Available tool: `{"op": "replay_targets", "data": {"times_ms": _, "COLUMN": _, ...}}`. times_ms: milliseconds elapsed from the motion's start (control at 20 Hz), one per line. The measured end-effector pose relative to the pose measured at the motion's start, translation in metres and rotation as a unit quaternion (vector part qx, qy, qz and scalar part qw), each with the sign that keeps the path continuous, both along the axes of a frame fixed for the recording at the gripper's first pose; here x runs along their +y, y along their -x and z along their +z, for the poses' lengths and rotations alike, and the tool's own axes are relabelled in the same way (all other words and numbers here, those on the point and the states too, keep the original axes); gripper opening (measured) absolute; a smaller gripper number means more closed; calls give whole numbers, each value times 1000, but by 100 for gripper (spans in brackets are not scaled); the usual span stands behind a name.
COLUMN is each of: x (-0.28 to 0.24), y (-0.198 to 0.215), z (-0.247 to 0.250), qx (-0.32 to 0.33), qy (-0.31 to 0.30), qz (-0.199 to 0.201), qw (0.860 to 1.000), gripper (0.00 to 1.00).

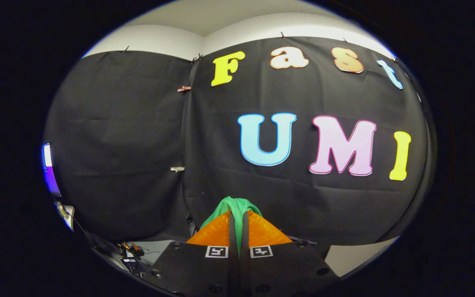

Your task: Put the clothes into the washing machine and then close the washing machine lid.

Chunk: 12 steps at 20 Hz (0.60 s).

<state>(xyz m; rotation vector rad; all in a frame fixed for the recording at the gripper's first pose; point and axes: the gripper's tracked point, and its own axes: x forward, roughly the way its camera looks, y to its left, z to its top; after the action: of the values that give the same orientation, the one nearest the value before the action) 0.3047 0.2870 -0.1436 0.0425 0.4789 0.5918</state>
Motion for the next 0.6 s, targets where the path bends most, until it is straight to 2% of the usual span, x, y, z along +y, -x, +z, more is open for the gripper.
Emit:
{"op": "replay_targets", "data": {"times_ms": 300, "x": 16, "y": -5, "z": -119, "qx": 91, "qy": 22, "qz": 27, "qw": 995, "gripper": 5}}
{"op": "replay_targets", "data": {"times_ms": 600, "x": 7, "y": -1, "z": -207, "qx": 180, "qy": 64, "qz": 15, "qw": 981, "gripper": 5}}
